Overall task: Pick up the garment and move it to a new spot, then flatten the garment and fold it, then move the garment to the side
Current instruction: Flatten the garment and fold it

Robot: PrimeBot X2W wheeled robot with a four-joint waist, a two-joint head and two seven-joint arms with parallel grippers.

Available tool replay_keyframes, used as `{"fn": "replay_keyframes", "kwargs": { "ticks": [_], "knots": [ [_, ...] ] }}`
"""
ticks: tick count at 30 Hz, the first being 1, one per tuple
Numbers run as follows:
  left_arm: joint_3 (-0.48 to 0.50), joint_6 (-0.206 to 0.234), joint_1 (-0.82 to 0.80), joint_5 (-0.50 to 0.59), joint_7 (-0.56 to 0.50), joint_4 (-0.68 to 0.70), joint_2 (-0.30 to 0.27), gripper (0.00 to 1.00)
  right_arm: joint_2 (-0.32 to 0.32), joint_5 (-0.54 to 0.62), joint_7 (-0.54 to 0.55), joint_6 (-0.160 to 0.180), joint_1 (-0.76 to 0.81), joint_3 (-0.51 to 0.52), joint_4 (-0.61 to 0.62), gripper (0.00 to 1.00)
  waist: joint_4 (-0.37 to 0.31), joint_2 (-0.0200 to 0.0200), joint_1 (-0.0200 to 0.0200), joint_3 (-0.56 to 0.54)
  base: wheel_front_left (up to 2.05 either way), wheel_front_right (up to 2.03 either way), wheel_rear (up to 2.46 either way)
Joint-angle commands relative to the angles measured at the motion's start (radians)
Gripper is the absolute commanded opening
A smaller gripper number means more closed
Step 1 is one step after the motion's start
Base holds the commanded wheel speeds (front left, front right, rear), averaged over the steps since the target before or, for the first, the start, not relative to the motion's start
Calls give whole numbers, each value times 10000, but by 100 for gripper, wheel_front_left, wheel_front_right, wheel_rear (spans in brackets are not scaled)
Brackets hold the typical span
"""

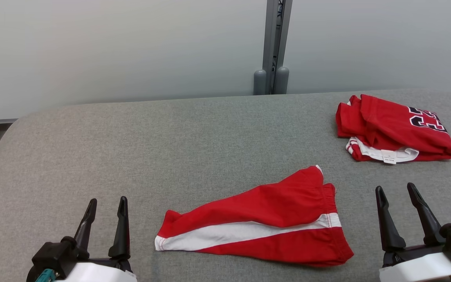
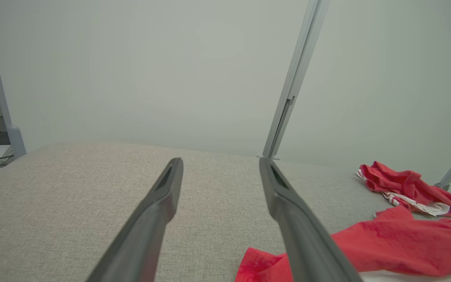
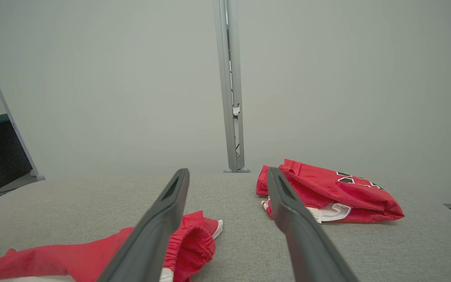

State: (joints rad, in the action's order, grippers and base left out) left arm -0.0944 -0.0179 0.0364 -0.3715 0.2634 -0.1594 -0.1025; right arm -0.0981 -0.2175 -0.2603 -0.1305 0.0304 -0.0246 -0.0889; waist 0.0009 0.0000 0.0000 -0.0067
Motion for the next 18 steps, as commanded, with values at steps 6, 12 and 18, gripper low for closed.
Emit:
{"fn": "replay_keyframes", "kwargs": {
  "ticks": [6,12,18],
  "knots": [
    [-5,-157,23,16,-45,-383,86,100,-145,-37,-67,-6,-40,-162,-211,100,13,0,0,-12,0,0,0],
    [-345,-411,-91,-385,-1137,-1329,103,100,-550,-527,-51,-6,-113,-985,-873,100,-5,0,0,-26,0,0,0],
    [-740,-584,-309,-555,-2275,-2006,19,100,-1238,-1382,815,-6,-497,-2326,-1598,100,-63,0,0,43,0,0,0]
  ]
}}
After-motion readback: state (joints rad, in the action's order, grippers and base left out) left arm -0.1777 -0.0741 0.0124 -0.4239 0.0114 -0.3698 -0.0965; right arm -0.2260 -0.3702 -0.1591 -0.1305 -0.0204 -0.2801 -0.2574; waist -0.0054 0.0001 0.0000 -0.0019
